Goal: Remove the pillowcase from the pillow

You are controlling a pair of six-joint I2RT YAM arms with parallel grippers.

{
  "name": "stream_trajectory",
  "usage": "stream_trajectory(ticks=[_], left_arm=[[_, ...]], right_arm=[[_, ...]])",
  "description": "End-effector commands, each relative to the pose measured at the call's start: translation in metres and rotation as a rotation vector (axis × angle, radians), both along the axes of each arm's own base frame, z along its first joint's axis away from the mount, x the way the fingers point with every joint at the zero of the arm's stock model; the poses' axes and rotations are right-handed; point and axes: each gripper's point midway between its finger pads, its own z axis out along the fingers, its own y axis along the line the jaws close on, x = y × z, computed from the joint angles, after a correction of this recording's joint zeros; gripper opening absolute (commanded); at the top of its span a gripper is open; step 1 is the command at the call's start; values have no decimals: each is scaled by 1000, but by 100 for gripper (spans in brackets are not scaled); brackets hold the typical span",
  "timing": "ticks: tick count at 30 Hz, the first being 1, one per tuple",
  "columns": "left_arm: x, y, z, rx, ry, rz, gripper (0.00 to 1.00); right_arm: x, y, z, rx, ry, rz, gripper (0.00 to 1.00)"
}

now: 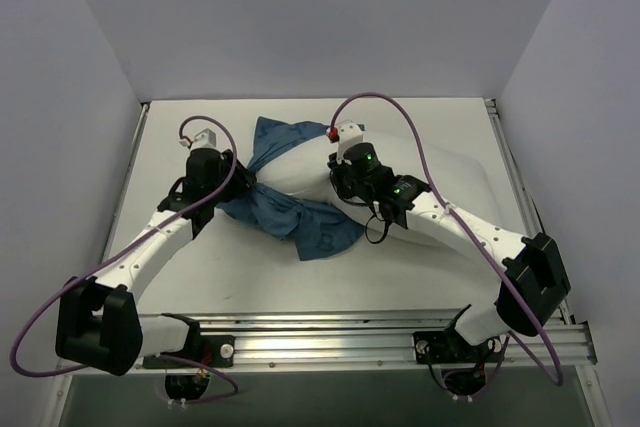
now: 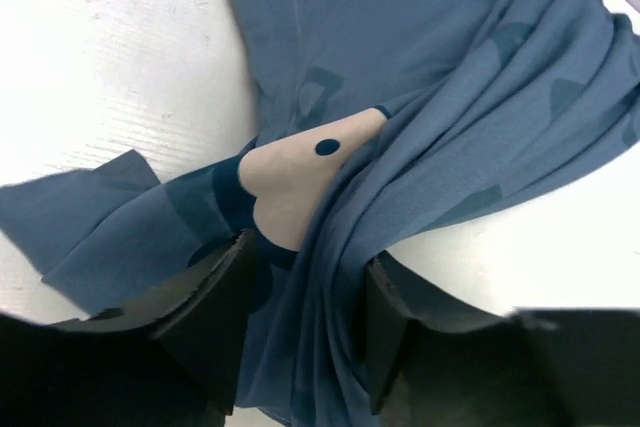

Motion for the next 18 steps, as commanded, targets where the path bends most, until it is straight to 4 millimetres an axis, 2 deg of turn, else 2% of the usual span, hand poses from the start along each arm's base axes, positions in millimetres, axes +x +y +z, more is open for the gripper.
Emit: stream_trajectory(ticks=[1, 2, 3, 4, 5, 6, 9, 10, 12, 15, 16, 18], left_arm=[[2, 38, -7, 51, 1, 113, 53], [-2, 20, 7, 6, -40, 50, 61], [-3, 11, 18, -19, -76, 22, 78], [-4, 3, 29, -37, -120, -2, 85], [-12, -9, 47, -53, -168, -39, 89], [-17, -13, 53, -58, -185, -56, 94], [-34, -24, 71, -94, -240, -116, 96], [-40, -25, 64, -98, -233, -128, 97], [-51, -33, 70, -120, -270, -172, 97], [-60, -40, 55, -114, -278, -210, 96], [-65, -49, 51, -124, -268, -251, 96], [-65, -54, 34, -101, -236, -267, 96]], right_arm=[[8, -14, 35, 130, -44, -91, 0], [6, -9, 32, 139, -37, -78, 0], [6, -4, 27, 142, -25, -68, 0], [4, 3, 27, 150, -25, -55, 0], [4, 8, 22, 139, -15, -46, 0], [4, 12, 25, 143, -21, -39, 0], [3, 21, 28, 138, -29, -22, 0], [4, 23, 32, 143, -38, -20, 0], [4, 23, 36, 141, -46, -18, 0], [4, 27, 37, 143, -45, -5, 0], [3, 29, 37, 144, -44, 0, 0], [2, 31, 36, 146, -39, 6, 0]])
